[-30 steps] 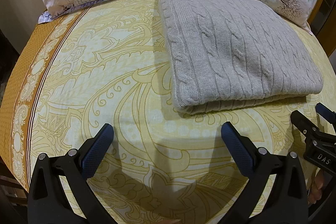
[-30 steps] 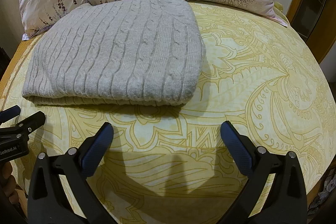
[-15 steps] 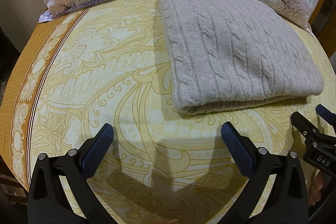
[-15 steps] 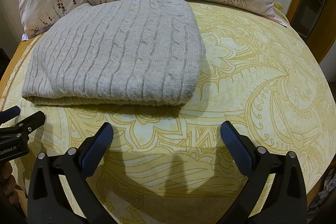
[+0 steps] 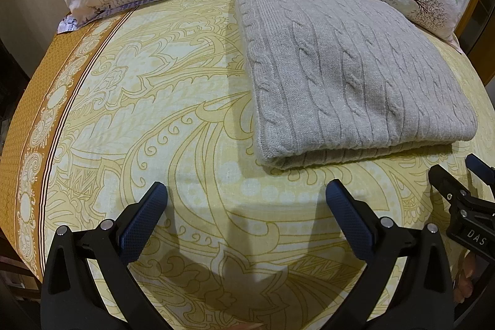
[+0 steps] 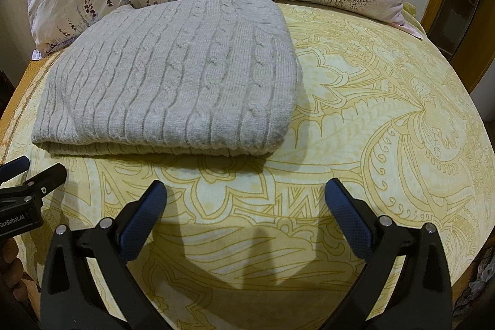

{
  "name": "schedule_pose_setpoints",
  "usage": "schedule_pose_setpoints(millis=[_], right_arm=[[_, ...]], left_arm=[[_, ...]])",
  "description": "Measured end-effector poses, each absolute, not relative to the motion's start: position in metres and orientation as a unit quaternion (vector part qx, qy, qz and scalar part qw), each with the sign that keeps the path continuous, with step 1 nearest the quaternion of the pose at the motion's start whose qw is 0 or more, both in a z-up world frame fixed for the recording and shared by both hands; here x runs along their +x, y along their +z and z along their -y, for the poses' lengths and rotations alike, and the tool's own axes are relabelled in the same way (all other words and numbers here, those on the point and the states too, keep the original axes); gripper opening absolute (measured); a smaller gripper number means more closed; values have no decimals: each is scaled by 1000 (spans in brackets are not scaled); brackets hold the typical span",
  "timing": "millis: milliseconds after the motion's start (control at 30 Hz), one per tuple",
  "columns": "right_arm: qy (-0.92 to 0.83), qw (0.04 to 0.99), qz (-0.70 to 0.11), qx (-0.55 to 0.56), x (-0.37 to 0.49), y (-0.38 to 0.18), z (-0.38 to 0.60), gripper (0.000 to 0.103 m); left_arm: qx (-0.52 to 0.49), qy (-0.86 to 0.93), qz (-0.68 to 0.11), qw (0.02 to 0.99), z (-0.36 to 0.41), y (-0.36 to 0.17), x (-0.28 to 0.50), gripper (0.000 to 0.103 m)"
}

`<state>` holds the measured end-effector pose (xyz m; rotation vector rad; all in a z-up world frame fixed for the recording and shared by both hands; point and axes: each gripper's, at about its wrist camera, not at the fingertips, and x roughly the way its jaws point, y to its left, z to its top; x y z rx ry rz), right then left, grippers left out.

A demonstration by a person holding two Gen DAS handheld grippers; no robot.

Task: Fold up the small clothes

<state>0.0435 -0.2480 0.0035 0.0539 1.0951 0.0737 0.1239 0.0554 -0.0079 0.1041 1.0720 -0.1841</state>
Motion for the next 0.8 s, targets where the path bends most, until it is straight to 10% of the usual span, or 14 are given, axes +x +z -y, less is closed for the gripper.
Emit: schedule_pose_setpoints(millis=[800], right_arm=[[35, 853, -520, 25, 43, 4, 248, 101]], left_arm=[[50, -88, -511, 854, -56, -9, 124, 102]])
